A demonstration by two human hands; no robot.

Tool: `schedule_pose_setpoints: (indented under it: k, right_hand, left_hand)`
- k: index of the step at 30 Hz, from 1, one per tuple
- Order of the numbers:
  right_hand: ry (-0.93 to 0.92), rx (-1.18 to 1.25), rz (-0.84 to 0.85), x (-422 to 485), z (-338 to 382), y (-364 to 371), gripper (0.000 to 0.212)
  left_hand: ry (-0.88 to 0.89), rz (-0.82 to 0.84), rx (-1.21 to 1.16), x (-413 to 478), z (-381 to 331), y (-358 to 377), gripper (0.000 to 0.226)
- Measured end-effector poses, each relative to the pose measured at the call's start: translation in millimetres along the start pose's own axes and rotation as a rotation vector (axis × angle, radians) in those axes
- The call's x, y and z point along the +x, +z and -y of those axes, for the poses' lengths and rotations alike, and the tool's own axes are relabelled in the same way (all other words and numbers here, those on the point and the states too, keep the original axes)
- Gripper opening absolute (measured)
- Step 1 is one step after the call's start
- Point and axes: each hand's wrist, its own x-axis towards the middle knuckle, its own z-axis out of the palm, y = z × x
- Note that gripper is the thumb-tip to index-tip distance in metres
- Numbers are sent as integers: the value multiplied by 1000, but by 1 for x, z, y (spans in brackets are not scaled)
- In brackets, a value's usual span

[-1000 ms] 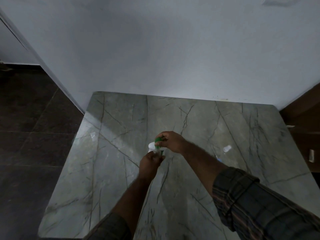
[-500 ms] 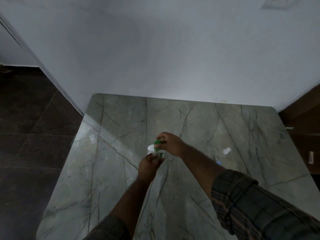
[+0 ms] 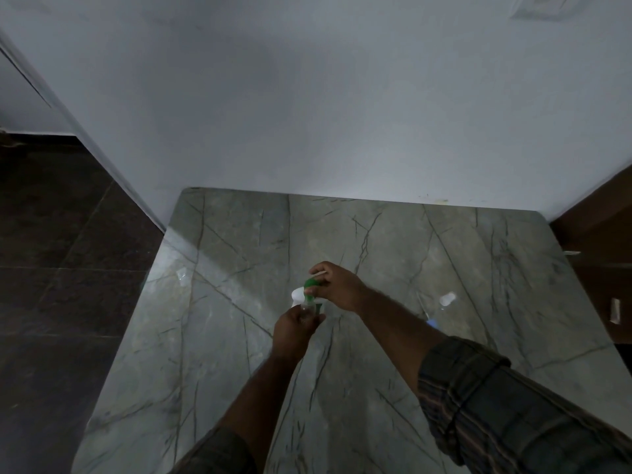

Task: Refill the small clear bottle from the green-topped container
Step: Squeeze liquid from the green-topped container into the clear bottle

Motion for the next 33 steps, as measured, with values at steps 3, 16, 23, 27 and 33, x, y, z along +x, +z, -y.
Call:
schedule_pose_setpoints:
  k: [3, 16, 23, 27, 33]
  right_hand:
    - [24, 26, 23, -2, 2, -3, 54]
    - [5, 37, -2, -8, 7, -2, 51]
    - [30, 61, 48, -7, 9, -7, 57]
    - [6, 13, 8, -5, 8, -3, 49]
    - [40, 62, 26, -5, 5, -4, 55]
  left_hand:
    - [13, 1, 4, 0, -3, -1, 26]
    - [-4, -5, -11, -1, -1, 2, 22]
    - [-1, 8, -17, 0, -4, -1, 23]
    - [-14, 7, 8, 2, -3, 0, 26]
    - [5, 8, 7, 0, -2, 0, 23]
